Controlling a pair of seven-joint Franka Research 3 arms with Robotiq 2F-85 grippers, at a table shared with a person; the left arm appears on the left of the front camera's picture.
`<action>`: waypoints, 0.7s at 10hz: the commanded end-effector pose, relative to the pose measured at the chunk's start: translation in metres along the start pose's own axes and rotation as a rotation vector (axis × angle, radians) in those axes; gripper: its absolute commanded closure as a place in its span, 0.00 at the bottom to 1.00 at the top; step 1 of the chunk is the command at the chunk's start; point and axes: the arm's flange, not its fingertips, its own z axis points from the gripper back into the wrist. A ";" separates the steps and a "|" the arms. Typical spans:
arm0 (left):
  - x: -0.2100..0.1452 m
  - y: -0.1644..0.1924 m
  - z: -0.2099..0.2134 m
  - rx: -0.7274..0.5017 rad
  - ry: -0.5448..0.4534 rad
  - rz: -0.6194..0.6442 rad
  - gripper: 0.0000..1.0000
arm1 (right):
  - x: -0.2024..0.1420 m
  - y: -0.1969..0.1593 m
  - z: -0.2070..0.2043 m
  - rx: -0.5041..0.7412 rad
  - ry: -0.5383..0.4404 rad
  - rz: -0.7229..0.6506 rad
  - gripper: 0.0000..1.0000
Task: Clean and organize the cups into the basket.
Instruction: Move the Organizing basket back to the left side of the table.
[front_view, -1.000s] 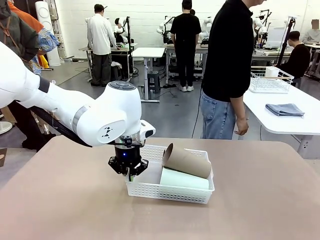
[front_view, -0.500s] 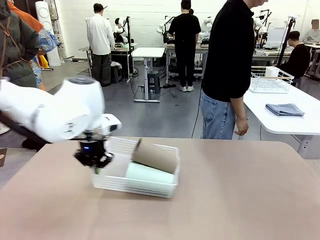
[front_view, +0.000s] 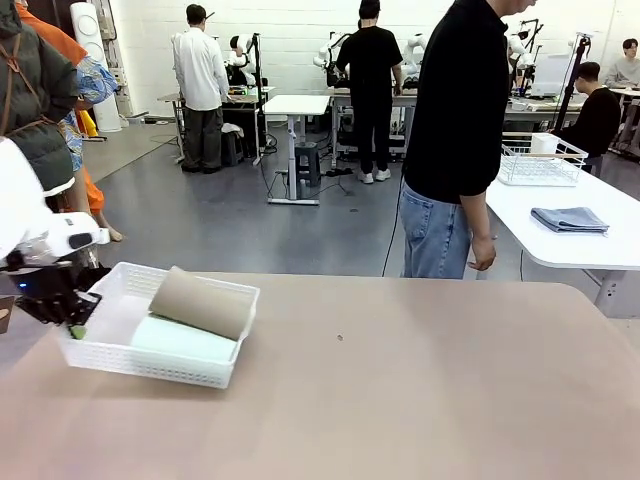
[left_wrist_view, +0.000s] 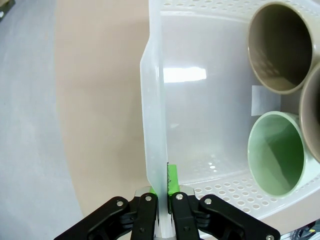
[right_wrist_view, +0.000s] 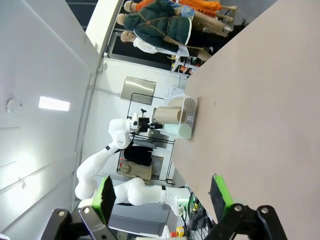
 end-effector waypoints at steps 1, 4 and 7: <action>0.001 0.024 -0.006 -0.029 0.040 0.032 0.96 | 0.000 0.002 -0.001 -0.004 0.011 -0.013 0.00; 0.005 0.065 -0.032 -0.045 0.121 0.074 0.96 | 0.000 0.002 -0.001 -0.004 0.011 -0.013 0.00; 0.001 0.079 -0.040 -0.038 0.113 0.114 0.96 | 0.000 0.002 -0.001 -0.004 0.011 -0.013 0.00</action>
